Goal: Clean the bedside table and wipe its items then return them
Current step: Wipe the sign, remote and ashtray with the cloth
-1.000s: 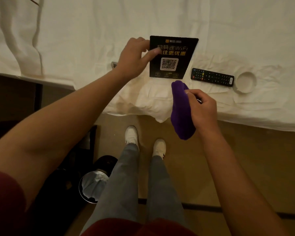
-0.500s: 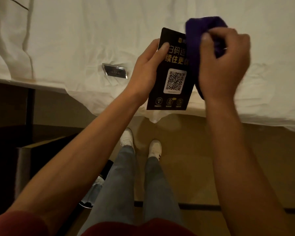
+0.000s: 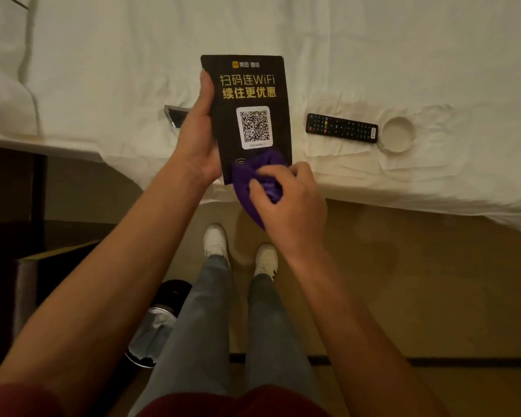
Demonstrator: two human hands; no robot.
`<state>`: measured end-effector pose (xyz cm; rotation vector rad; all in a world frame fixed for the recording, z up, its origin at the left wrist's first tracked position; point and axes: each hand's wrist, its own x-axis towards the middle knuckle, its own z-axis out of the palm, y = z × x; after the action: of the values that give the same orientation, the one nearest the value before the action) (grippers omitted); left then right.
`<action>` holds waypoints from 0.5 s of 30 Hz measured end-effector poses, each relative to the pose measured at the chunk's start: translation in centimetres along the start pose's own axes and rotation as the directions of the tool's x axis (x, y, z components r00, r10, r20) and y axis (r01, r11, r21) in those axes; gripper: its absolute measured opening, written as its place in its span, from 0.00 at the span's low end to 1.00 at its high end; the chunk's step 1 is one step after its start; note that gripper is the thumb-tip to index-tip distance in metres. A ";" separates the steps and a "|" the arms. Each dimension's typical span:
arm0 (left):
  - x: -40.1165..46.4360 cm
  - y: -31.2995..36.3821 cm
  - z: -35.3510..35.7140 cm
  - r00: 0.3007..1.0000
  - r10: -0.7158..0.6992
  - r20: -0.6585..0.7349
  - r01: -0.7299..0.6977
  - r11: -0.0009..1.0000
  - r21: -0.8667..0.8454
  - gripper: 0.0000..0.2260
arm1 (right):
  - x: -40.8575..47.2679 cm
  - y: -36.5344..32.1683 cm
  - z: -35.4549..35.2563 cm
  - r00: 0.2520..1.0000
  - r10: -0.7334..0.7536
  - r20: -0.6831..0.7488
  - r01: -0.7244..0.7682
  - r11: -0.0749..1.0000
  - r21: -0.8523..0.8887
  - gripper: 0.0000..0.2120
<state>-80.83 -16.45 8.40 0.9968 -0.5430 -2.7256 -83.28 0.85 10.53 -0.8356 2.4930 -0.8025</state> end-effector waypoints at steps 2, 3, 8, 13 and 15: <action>0.1 0.3 -0.5 0.993 0.041 -0.109 -0.029 0.993 0.111 0.29 | 0.1 1.6 -0.9 0.992 0.125 0.020 -0.126 0.986 0.109 0.10; 0.0 0.4 -0.8 0.984 0.076 -0.164 -0.050 0.986 0.162 0.25 | 0.5 2.4 -1.7 0.976 0.217 0.021 -0.216 0.951 0.220 0.08; -0.6 0.4 -1.4 0.967 0.092 -0.239 -0.035 0.972 0.232 0.18 | 4.2 4.9 -6.9 0.814 0.577 0.068 -0.480 0.602 0.638 0.06; -0.6 -2.5 0.3 0.957 0.110 -0.268 0.050 0.849 0.526 0.17 | 6.8 3.7 -7.4 0.814 0.523 0.252 -0.504 0.420 0.754 0.07; -0.6 -4.2 1.3 0.970 0.105 -0.220 0.065 0.761 0.645 0.17 | 7.0 2.2 -6.2 0.862 0.474 0.179 -0.440 0.526 0.727 0.08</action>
<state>-81.46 -12.06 7.95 1.4285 -1.5034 -2.3491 -92.65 0.25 12.64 0.1510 1.9210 -1.4769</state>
